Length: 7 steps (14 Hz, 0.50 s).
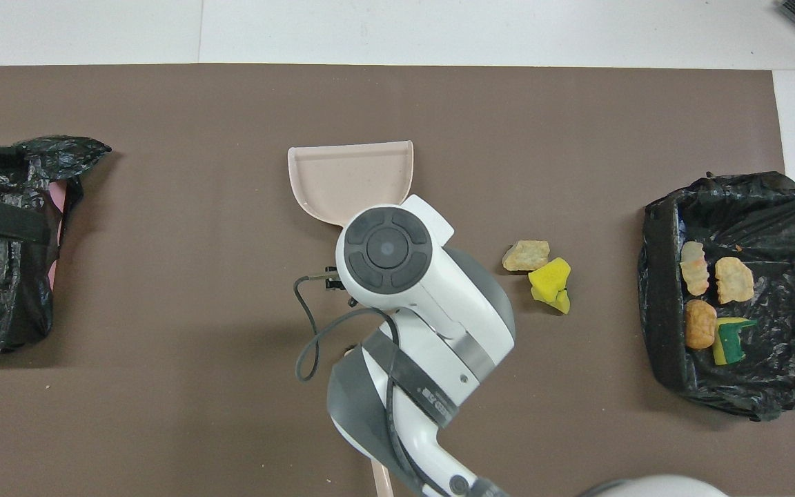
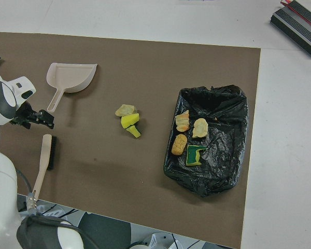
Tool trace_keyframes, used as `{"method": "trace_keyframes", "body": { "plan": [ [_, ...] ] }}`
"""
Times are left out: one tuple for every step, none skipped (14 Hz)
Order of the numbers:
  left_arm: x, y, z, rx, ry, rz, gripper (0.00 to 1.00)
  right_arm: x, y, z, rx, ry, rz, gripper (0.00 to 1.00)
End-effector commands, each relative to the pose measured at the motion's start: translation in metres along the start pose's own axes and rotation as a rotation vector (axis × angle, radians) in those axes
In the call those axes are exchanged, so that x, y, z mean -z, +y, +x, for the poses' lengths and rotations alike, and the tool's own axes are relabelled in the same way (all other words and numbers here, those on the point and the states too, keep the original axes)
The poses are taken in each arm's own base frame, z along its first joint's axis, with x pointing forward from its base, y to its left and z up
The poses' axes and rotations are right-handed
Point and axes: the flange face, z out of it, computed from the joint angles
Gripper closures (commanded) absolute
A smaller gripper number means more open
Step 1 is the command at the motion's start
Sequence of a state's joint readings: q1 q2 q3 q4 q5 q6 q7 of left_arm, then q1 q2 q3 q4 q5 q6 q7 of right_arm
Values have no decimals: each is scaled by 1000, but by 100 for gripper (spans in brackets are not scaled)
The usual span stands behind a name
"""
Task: Sweep and dump trash in bin
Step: 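Bring the empty dustpan back and set it down with the right gripper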
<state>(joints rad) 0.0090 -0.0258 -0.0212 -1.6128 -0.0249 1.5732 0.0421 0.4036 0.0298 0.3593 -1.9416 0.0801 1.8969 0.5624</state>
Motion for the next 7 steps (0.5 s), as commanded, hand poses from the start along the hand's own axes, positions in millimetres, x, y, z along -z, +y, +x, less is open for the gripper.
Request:
{"method": "trace_keyframes", "body": {
  "plan": [
    [4, -2, -1, -4, -7, 17, 0, -22, -3, -58, 62, 14, 23, 0],
    [3, -3, 0, -3, -8, 17, 0, -27, -4, -72, 77, 23, 29, 0],
    [3, -2, -2, -5, -16, 17, 0, -34, -8, -82, 92, 21, 27, 0],
    [3, 0, -1, -13, -13, 14, 0, -43, -17, -93, 119, 8, 16, 0],
    [4, 11, 1, -21, -1, 6, 0, -52, -22, -102, 137, -1, 7, 0],
    [4, 22, 0, -39, 0, 4, 0, -62, -23, -108, 147, -4, 1, 0],
    [3, 42, 1, -71, 9, 5, 0, -75, -26, -115, 162, 2, 1, 0]
  ]
}}
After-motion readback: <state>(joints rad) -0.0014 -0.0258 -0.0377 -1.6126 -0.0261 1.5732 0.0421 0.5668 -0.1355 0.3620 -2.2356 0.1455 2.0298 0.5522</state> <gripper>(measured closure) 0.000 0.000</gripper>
